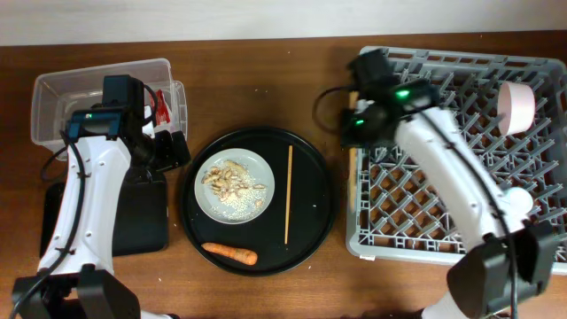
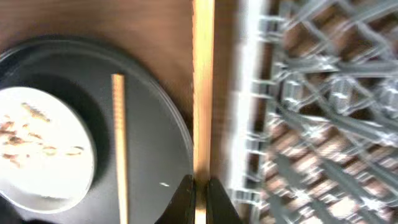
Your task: Sort waste into correct bins and load items into the dishwasher rack
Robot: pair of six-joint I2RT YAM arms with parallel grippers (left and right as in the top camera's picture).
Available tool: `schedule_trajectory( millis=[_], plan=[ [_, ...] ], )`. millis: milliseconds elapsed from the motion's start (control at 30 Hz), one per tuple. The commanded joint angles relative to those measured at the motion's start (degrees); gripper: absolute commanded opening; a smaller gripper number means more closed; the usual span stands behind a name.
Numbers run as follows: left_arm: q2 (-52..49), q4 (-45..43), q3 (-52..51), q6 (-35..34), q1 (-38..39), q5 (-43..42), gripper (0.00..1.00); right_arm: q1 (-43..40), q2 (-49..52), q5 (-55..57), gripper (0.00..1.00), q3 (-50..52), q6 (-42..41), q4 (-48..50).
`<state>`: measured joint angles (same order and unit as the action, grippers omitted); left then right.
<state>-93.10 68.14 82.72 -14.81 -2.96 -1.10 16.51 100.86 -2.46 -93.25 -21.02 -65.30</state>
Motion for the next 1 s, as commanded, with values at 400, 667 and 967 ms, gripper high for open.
schedule_trajectory(
  millis=[400,667,967],
  plan=[
    [0.9,0.0,-0.2,-0.2,0.2,-0.2,0.98,-1.8,-1.1,-3.5,0.39,1.8,4.3,1.1],
    [0.9,0.1,-0.2,-0.2,0.2,-0.2,0.98,12.1,7.4,-2.7,0.44,2.0,0.6,4.9],
    [0.9,0.1,-0.2,-0.2,0.2,-0.2,0.98,14.7,13.3,-3.5,0.45,2.4,0.1,7.1]
  ],
)
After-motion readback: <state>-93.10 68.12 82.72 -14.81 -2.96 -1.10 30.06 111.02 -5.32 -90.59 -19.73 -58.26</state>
